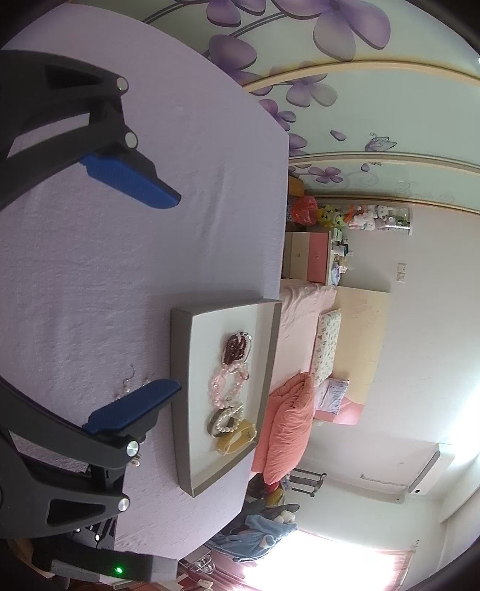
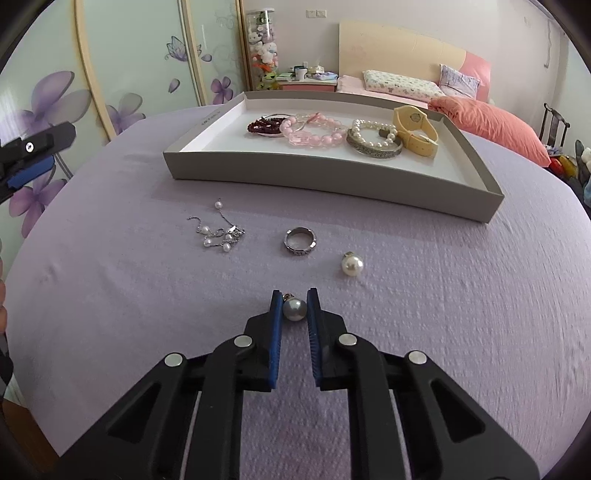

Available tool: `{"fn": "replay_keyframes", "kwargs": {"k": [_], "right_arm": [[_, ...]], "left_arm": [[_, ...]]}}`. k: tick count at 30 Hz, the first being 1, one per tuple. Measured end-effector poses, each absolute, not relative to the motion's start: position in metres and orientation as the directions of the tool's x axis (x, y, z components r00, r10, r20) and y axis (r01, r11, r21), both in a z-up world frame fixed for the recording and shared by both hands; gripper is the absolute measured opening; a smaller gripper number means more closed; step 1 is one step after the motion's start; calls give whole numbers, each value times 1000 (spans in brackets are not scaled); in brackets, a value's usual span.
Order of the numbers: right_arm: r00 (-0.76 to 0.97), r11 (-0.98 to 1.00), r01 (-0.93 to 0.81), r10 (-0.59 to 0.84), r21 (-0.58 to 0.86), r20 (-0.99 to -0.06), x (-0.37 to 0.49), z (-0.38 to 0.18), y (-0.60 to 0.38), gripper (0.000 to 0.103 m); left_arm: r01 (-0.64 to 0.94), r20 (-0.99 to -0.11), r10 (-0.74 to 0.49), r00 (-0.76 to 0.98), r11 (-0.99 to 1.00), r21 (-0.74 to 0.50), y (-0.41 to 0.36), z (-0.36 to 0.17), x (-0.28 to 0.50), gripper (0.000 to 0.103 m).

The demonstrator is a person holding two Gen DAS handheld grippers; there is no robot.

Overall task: Organize jewelry
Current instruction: 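Grasp a pearl stud earring with the right tool while the left tool grasps the silver dangle earrings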

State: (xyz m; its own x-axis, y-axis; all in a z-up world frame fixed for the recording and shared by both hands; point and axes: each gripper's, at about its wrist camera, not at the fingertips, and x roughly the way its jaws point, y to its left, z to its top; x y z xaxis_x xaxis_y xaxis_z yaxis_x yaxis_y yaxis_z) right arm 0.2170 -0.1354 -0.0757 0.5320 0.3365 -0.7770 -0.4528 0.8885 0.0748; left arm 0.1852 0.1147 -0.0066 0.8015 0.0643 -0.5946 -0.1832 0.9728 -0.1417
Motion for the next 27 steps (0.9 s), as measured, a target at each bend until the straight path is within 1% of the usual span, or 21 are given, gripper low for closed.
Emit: {"fn": "replay_keyframes", "kwargs": {"k": [6, 12, 19, 20, 21, 22, 24, 26, 27], "right_arm": [[559, 917, -378, 335, 126, -759, 225, -66, -174, 13], [596, 928, -328, 347, 174, -724, 235, -50, -202, 13], [594, 923, -324, 370, 208, -714, 242, -50, -208, 13], [593, 922, -324, 372, 211, -714, 243, -51, -208, 14], [592, 921, -324, 375, 215, -714, 244, -51, -209, 14], [591, 921, -324, 376, 218, -713, 245, -51, -209, 14], [590, 919, -324, 381, 224, -712, 248, -52, -210, 13], [590, 918, -325, 385, 228, -709, 248, -51, -211, 14], [591, 917, -326, 387, 229, -708, 247, -51, -212, 14]], "left_arm": [[-119, -642, 26, 766, 988, -102, 89, -24, 199, 94], [-9, -705, -39, 708, 998, -64, 46, -49, 220, 94], [45, -767, -28, 641, 999, 0, 13, -74, 243, 93], [48, -772, -26, 635, 999, 5, 11, -76, 245, 91], [54, -779, -27, 627, 998, 10, 8, -78, 247, 85], [62, -788, -29, 616, 998, 12, 5, -81, 250, 83], [67, -802, -34, 596, 998, 7, 1, -86, 255, 75], [59, -803, -31, 595, 998, 6, -1, -89, 258, 72], [58, -802, -32, 596, 998, 4, 0, -88, 260, 68]]}}
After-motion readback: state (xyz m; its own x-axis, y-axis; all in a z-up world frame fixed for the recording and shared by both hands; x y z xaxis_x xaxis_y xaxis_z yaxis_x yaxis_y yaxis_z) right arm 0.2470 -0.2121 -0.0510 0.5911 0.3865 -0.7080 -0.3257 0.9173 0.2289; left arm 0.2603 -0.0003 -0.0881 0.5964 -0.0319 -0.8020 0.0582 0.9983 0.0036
